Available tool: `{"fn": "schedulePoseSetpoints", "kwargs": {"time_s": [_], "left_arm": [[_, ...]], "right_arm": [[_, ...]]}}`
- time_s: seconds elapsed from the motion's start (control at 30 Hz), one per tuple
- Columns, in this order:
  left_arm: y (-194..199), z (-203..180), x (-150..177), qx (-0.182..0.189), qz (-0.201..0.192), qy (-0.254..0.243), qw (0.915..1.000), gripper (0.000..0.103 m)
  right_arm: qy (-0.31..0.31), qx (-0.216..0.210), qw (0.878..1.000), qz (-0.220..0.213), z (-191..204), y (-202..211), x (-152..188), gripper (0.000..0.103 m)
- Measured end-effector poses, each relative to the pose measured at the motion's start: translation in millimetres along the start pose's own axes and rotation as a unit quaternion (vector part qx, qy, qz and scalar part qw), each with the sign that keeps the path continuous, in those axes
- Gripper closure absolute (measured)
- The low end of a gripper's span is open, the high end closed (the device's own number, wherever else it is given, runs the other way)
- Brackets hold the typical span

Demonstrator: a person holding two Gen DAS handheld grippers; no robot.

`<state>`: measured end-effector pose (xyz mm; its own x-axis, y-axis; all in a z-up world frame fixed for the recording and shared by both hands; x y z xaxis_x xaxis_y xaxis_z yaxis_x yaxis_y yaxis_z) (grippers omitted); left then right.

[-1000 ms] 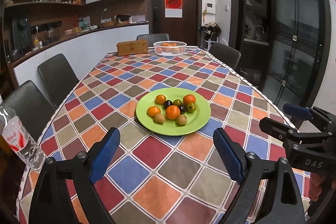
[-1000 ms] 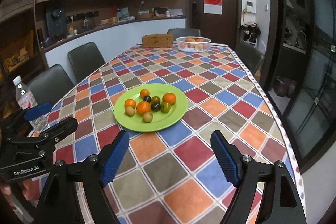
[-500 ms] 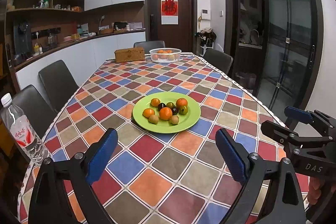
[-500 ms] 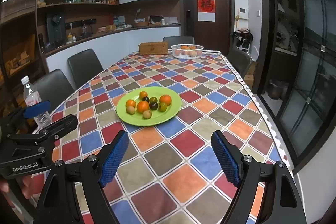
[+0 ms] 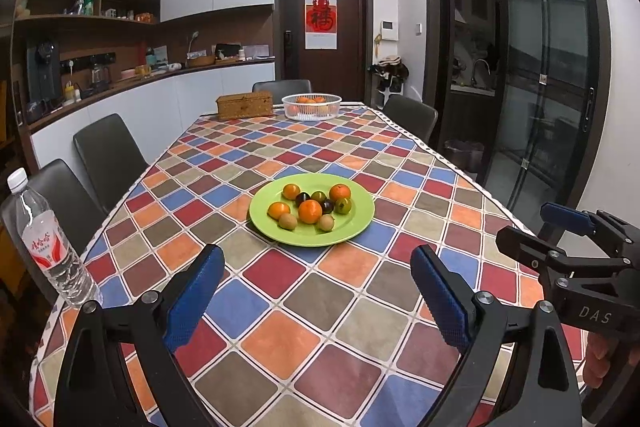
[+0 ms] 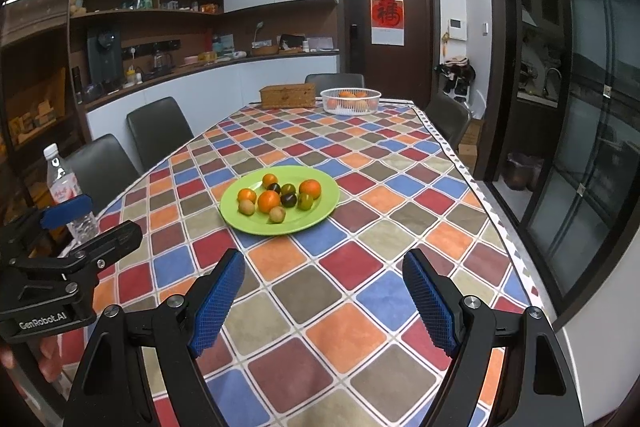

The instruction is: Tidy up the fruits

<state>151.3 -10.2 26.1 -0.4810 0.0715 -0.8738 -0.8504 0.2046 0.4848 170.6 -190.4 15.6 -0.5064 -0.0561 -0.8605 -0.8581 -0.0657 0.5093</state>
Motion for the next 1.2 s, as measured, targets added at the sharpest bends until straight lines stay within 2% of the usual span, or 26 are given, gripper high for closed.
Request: {"fn": "schedulePoseSetpoints", "kwargs": {"time_s": [0.1, 0.33, 0.7, 1.2], "left_arm": [[7, -4, 2, -0.002, -0.007, 0.001, 1.0000, 0.003], [19, -10, 5, -0.003, -0.016, 0.000, 0.9999, 0.001], [20, -7, 7, 0.004, -0.014, 0.007, 0.9999, 0.000], [26, 0, 16, -0.014, -0.016, 0.011, 0.9997, 0.000]], "right_arm": [[0.001, 0.000, 1.000, -0.002, 0, 1, 1, 0.021], [0.001, 0.000, 1.000, -0.001, 1, 1, 1, 0.021], [0.002, 0.001, 1.000, -0.002, 2, 4, 3, 0.021], [0.002, 0.000, 1.000, 0.003, 4, 9, 14, 0.021]]}}
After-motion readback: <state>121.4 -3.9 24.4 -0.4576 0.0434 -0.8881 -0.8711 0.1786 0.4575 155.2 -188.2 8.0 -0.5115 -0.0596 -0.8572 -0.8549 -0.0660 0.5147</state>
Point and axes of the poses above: each gripper's, at about its wrist camera, not at the fingertips, and y roughly against the way its jaws point, z to its left, x to its underside, the point moved 7 cm from there along -y, roughly the way its jaws point, and after that the axes turned 5 degrees about x, right-handed, at the moved point
